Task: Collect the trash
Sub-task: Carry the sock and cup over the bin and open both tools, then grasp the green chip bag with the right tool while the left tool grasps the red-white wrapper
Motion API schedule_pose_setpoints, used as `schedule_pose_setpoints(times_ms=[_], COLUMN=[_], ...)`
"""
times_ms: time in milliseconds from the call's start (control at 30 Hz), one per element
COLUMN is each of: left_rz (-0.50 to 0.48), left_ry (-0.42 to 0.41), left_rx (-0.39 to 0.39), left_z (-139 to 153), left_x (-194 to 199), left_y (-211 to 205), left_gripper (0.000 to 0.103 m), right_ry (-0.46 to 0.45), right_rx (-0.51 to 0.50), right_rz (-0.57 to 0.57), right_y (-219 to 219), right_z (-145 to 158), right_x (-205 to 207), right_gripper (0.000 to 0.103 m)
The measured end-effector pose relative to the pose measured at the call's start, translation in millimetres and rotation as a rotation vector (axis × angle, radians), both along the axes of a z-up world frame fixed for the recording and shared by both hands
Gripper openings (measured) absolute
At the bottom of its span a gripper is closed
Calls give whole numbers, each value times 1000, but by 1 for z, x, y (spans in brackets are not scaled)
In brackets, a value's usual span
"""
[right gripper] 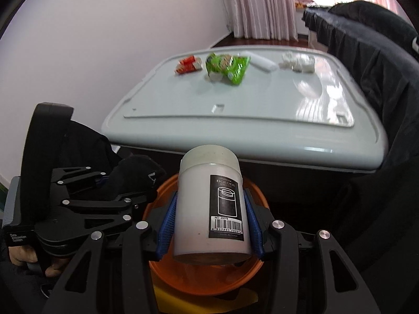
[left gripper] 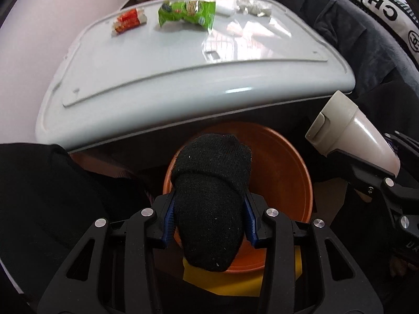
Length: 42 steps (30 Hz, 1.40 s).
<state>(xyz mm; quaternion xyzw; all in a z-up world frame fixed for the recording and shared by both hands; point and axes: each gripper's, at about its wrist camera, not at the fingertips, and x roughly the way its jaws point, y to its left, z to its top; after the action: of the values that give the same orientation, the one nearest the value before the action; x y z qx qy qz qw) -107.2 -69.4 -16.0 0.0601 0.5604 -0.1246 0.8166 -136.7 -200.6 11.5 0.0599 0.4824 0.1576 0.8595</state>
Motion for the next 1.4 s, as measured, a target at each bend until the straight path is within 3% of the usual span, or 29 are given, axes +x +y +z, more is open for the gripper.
schedule_pose_setpoints(times_ms=[467, 500, 533, 600, 1167, 1400], left_rz=[22, 26, 32, 44, 90, 119], left_ry=[48, 50, 50, 39, 64, 30], left_rx=[3, 16, 32, 40, -5, -76], left_z=[-10, -10, -10, -8, -9, 3], left_x=[4, 5, 5, 4, 11, 23], left_y=[2, 2, 1, 4, 18, 32], left_gripper=[43, 50, 63, 77, 77, 77], right_ry=[47, 52, 42, 15, 33, 54], right_rx=[7, 6, -2, 3, 41, 73], right_rz=[-4, -3, -12, -25, -93, -85], right_y=[-2, -2, -2, -6, -21, -30], right_z=[-10, -11, -10, -4, -6, -4], right_x=[1, 2, 1, -2, 1, 23], right_gripper=[50, 56, 72, 74, 73, 74])
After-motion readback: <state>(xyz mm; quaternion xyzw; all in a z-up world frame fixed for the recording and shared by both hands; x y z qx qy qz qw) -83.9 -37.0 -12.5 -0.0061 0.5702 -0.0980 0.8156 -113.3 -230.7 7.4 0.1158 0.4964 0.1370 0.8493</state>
